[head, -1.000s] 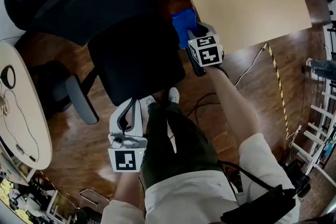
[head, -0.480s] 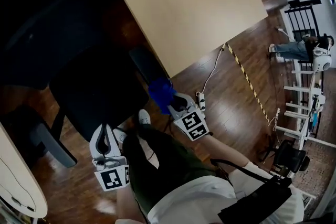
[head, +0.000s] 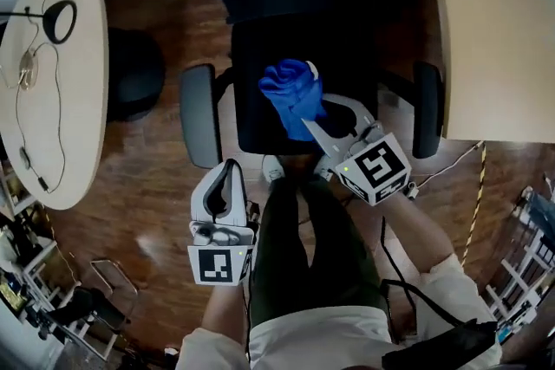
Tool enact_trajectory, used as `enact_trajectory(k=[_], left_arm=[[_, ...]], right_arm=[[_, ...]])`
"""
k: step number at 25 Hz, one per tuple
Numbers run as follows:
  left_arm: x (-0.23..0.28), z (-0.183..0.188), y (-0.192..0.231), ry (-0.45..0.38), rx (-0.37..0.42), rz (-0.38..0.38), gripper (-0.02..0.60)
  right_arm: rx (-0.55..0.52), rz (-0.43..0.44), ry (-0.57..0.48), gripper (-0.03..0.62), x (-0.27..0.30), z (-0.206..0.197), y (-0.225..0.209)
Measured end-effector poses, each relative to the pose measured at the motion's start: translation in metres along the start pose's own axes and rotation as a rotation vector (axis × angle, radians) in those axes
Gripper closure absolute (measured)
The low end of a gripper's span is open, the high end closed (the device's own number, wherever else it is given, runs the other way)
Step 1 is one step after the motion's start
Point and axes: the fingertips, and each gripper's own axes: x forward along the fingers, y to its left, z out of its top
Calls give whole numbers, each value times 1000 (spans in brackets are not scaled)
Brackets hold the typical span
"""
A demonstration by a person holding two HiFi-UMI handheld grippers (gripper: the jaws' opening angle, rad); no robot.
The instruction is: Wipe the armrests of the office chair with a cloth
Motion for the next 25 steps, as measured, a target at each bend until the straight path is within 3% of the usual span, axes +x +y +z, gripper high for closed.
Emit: enact_trajectory(k=[3,5,8,11,15,18,20,22,25], left_arm=[[-49,-15,43,30,4,121,589],[-75,-26,58,53,-17,172,589],[-103,-38,74,73,-57,215,589],[-114,-47,86,85,-72,227,589],[-108,-49,91,70,-82,211,589],[-92,-44,86,43,-79,185,589],[-80,-41,79,30,-81,160,589],[-69,-39,73,24,-80,130,589],[-59,-43,66,37,-74,96,589]], right_arm=[[-69,127,73,510,108,10,31],[-101,177,168,510,166,-5,48],[-152,228,266,510,203,-24,79],[-173,356,322,511,183,-30,137],[-255,523,381,511,124,-77,234],[-171,617,374,511,79,-98,274],[-112,549,279,513,58,-93,255],[26,417,146,513,51,-78,207],[136,248,138,513,67,-91,122]])
